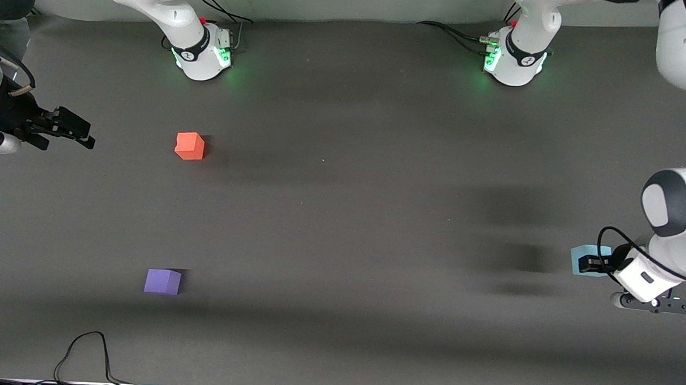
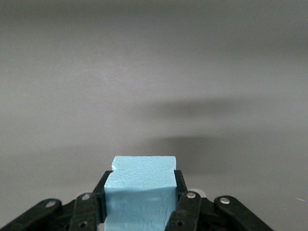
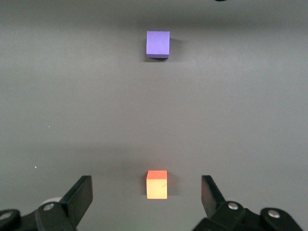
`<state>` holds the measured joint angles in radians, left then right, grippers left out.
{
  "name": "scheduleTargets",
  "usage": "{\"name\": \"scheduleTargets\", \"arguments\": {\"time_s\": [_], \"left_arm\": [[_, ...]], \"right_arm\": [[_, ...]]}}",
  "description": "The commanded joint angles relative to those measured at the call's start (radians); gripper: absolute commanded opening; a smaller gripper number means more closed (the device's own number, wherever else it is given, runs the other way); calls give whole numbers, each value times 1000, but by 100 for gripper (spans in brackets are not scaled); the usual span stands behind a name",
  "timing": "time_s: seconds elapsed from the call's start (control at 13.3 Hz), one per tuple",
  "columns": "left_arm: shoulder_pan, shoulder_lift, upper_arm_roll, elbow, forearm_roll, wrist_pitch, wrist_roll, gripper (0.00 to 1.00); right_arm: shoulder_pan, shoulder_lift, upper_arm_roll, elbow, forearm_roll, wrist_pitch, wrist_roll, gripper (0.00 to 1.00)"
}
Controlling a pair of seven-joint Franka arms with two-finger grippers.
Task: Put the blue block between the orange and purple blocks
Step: 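Reach the left gripper down to the light blue cube and grasp it, then carry the blue cube to the table middle and open the left gripper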
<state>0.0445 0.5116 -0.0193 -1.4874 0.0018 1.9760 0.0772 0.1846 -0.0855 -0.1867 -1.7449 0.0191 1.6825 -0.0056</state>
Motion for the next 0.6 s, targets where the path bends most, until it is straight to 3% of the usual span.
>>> {"name": "scheduleTargets", "arguments": {"time_s": [0.0, 0.23, 0.53], "left_arm": [[-154, -57, 6, 22, 26, -95, -167, 37], [-380, -47, 4, 77, 26, -114, -493, 36], [-642, 97, 4, 221, 30, -100, -791, 36]], "right_arm": [[3, -2, -7, -2, 13, 2, -24, 100], [3, -2, -7, -2, 13, 2, -24, 100], [4, -3, -7, -2, 13, 2, -24, 100]]}}
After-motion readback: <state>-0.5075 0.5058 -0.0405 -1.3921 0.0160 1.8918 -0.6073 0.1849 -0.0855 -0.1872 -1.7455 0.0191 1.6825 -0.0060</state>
